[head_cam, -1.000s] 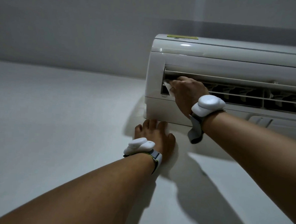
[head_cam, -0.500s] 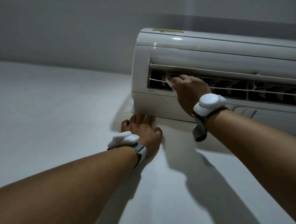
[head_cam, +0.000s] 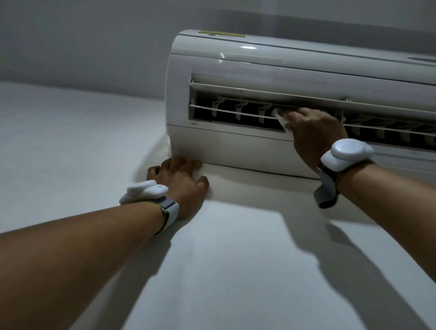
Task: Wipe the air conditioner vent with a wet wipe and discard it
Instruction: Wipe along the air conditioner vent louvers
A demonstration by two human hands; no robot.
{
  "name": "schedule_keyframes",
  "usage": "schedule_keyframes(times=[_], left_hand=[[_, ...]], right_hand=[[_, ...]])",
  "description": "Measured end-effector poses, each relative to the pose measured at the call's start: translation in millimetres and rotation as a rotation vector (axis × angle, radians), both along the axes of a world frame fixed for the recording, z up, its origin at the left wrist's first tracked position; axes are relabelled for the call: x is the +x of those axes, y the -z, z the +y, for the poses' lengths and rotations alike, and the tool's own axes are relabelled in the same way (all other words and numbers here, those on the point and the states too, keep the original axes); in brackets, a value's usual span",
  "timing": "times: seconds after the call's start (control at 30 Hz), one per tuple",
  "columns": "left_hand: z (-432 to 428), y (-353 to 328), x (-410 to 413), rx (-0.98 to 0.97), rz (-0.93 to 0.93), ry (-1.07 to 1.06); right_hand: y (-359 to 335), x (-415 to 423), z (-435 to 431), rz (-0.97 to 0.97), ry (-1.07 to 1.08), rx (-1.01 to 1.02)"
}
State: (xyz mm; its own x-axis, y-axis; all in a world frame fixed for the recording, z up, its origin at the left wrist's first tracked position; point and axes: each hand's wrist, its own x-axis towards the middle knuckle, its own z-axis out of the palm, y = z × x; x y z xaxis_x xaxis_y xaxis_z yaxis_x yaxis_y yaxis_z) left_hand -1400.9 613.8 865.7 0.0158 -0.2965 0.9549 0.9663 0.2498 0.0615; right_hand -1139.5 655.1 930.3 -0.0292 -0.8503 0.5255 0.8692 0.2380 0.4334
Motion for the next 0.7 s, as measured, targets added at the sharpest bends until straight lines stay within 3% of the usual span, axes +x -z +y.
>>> schedule_keyframes(times=[0.33,0.7], left_hand=[[-3,1,0,-0.009,-0.004,-0.028],[-6,1,-3,-0.018,0.023,-0.025]], right_hand=[[8,39,13,0.041,0.038,-0.051],[6,0,2,0.089,-0.032,-0.113]])
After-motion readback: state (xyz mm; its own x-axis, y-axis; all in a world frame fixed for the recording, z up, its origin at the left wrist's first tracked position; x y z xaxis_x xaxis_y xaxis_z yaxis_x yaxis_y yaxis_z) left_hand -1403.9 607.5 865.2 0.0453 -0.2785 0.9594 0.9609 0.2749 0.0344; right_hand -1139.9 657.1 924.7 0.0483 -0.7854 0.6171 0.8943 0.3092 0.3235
